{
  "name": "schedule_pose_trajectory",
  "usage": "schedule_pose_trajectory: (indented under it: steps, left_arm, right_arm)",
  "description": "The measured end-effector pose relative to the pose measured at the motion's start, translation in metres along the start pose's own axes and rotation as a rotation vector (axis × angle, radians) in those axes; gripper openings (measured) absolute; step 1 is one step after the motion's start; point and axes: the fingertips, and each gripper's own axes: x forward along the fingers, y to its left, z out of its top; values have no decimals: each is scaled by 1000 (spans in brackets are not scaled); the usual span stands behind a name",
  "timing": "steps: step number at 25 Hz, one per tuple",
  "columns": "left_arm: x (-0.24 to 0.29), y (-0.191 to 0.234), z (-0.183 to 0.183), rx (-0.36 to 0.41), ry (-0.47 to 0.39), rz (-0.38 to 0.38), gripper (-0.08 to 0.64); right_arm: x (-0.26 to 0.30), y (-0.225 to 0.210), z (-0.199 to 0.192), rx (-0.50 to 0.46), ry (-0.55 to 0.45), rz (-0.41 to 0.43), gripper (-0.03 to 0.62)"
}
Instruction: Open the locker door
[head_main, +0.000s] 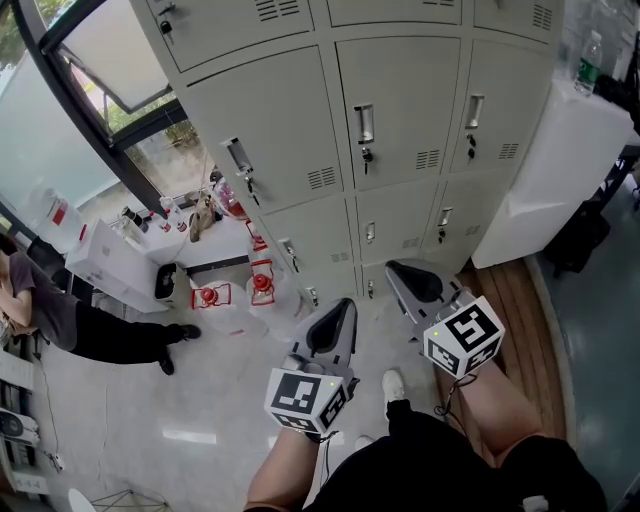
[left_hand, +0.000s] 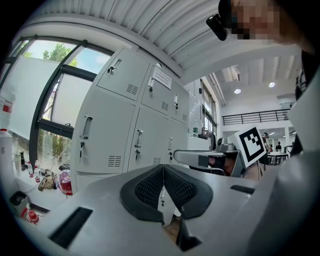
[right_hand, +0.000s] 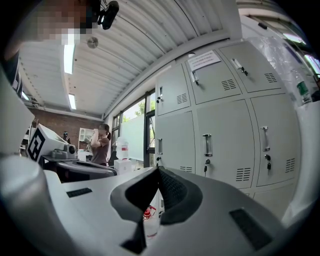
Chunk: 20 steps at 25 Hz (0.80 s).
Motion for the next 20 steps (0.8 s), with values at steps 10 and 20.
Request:
schedule_pose_trajectory:
  steps: [10,20]
  left_arm:
    - [48,34,0,-28,-4,2,17]
    - [91,64,4,-18,7,35,17]
  right_arm:
    - [47,-40,0,14,13,6,54]
    - [86,-84,-2,37,11,12,54]
